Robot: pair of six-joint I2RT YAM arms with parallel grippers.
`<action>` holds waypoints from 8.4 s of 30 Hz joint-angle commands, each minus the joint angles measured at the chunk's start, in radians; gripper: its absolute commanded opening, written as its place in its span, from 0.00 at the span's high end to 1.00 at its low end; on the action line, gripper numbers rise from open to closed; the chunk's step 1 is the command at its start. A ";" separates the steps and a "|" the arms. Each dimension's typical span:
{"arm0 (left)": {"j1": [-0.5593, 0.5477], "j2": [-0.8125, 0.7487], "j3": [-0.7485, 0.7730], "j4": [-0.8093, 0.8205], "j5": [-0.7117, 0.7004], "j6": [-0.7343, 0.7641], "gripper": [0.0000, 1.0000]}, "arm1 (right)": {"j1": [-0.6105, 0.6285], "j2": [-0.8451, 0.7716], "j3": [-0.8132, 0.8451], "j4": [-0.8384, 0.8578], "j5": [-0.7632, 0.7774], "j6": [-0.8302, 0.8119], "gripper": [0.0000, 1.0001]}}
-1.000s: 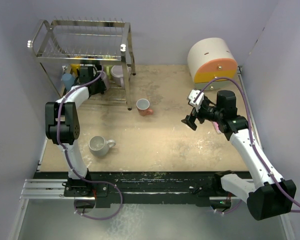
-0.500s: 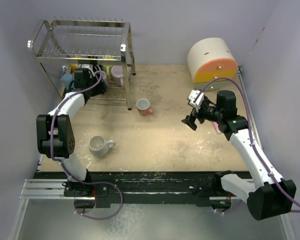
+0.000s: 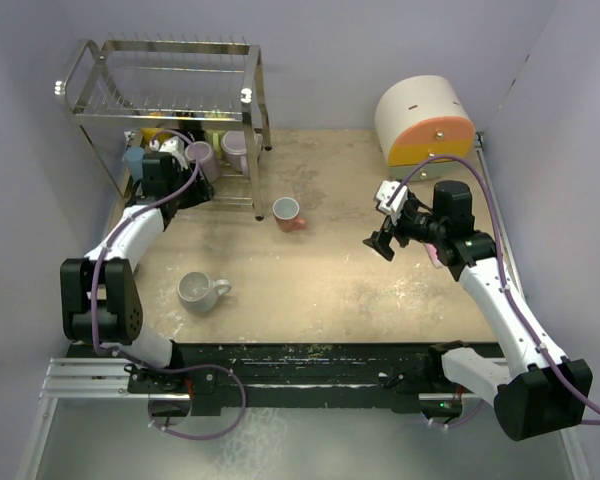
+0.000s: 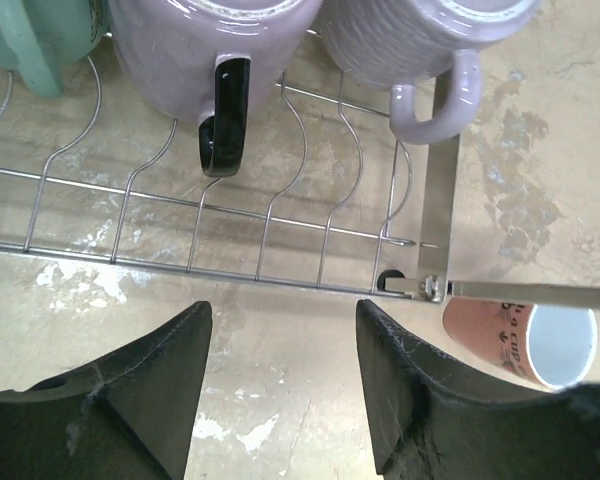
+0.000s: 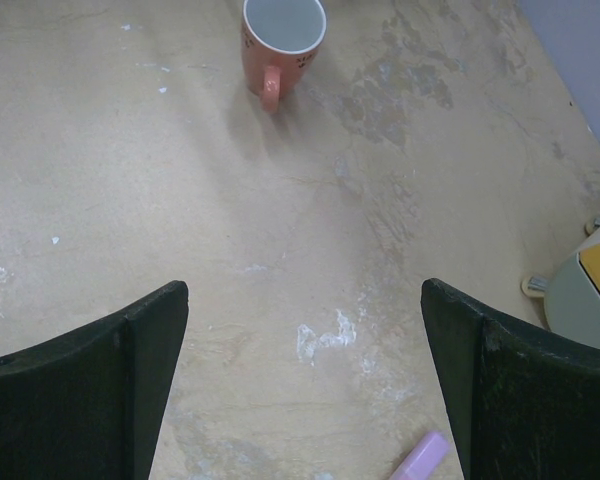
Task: Load the cups into the dish rack
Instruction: Turn the cup upside down in the dish rack, then pick up the cup at the center of the board.
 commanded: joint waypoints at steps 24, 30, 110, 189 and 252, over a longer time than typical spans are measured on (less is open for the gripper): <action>0.011 -1.180 -0.446 -0.177 0.298 -0.308 0.01 | -0.016 0.050 0.149 -0.256 -0.349 -0.294 0.00; 0.012 -1.266 -0.416 -0.239 0.361 -0.299 0.01 | 0.050 0.228 0.381 -0.333 -0.267 -0.225 0.02; 0.017 -1.295 -0.366 -0.248 0.447 -0.042 0.01 | 0.316 0.769 0.767 -0.164 0.041 0.281 1.00; -1.015 -0.249 -0.369 1.437 -0.150 -0.508 0.01 | -0.131 0.289 0.181 1.426 -0.531 2.009 1.00; -1.046 -0.004 -0.203 1.638 -0.397 -0.519 1.00 | -0.130 0.215 0.059 1.384 -0.472 1.982 0.71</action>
